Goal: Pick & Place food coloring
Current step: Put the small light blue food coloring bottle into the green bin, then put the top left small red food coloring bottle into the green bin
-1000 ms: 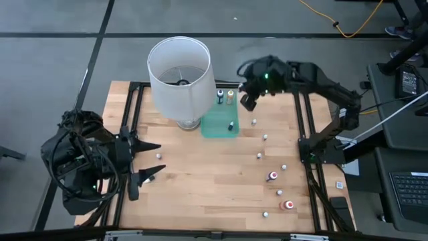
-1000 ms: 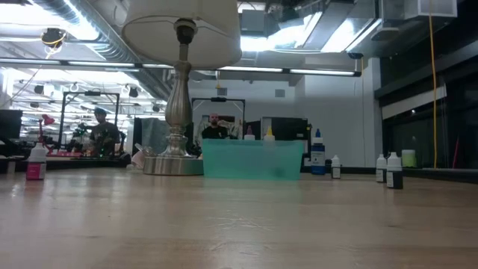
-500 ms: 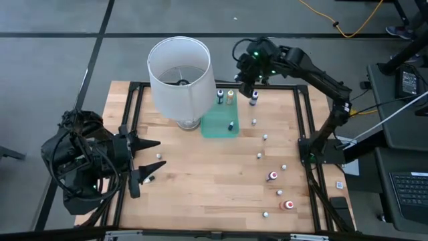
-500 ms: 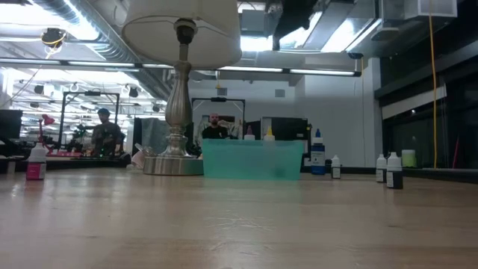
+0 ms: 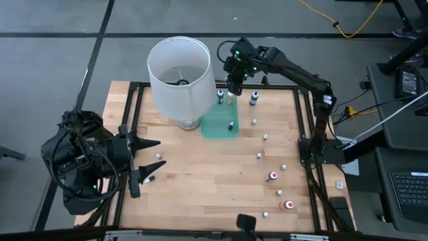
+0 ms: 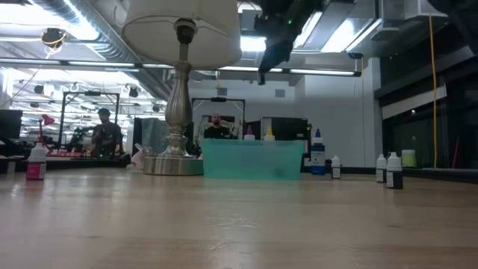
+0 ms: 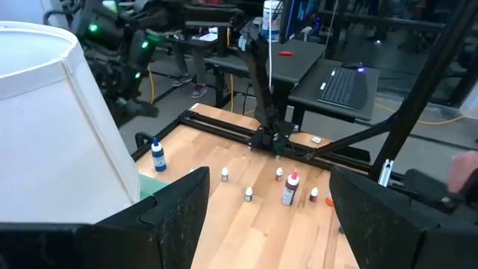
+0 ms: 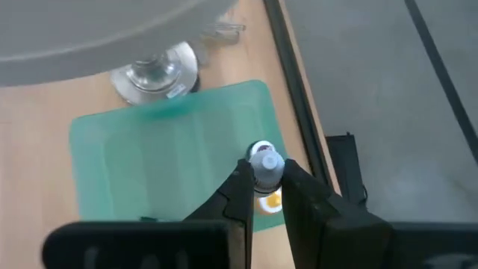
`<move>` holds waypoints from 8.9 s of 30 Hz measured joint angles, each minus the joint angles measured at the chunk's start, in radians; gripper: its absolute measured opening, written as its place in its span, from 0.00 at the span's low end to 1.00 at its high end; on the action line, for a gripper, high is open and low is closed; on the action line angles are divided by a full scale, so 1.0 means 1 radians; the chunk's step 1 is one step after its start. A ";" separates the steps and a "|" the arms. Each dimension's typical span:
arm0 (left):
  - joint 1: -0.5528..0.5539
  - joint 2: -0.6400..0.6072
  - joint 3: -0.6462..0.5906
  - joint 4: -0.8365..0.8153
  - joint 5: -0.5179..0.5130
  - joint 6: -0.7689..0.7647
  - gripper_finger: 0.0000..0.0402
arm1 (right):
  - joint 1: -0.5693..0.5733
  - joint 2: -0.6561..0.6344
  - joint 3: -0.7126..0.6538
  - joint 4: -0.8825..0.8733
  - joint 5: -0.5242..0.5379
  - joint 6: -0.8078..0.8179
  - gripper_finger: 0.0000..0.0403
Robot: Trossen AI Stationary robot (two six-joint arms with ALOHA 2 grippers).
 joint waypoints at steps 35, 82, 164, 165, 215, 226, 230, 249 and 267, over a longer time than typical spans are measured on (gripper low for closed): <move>0.000 0.000 0.000 0.000 -0.066 0.026 0.67 | -0.182 -0.158 -0.001 -0.211 -0.233 0.097 0.13; -0.001 0.000 0.000 0.000 -0.042 0.041 0.67 | 0.180 -0.566 -1.136 0.854 -0.063 0.384 0.13; -0.001 0.000 -0.007 0.000 0.032 0.034 0.67 | 0.252 -0.124 -0.888 0.729 -0.036 0.188 0.27; -0.001 0.000 -0.007 0.000 0.028 0.034 0.67 | 0.252 -0.124 -0.870 0.709 -0.036 0.188 0.27; -0.166 0.024 -1.216 0.034 0.564 -1.349 0.67 | 0.823 -0.488 -0.810 0.642 0.551 0.735 0.27; -0.238 0.158 -1.339 0.324 0.602 -1.330 0.67 | 0.812 -0.488 -0.818 0.643 0.540 0.684 0.27; -0.233 0.159 -1.395 0.391 0.580 -1.331 0.67 | 0.812 -0.488 -0.818 0.644 0.541 0.664 0.27; -0.156 0.083 -1.591 0.504 0.509 -1.328 0.67 | 0.815 -0.488 -0.818 0.643 0.542 0.655 0.27; -0.054 0.075 -1.742 0.647 0.458 -1.319 0.67 | 0.815 -0.487 -0.818 0.642 0.542 0.607 0.27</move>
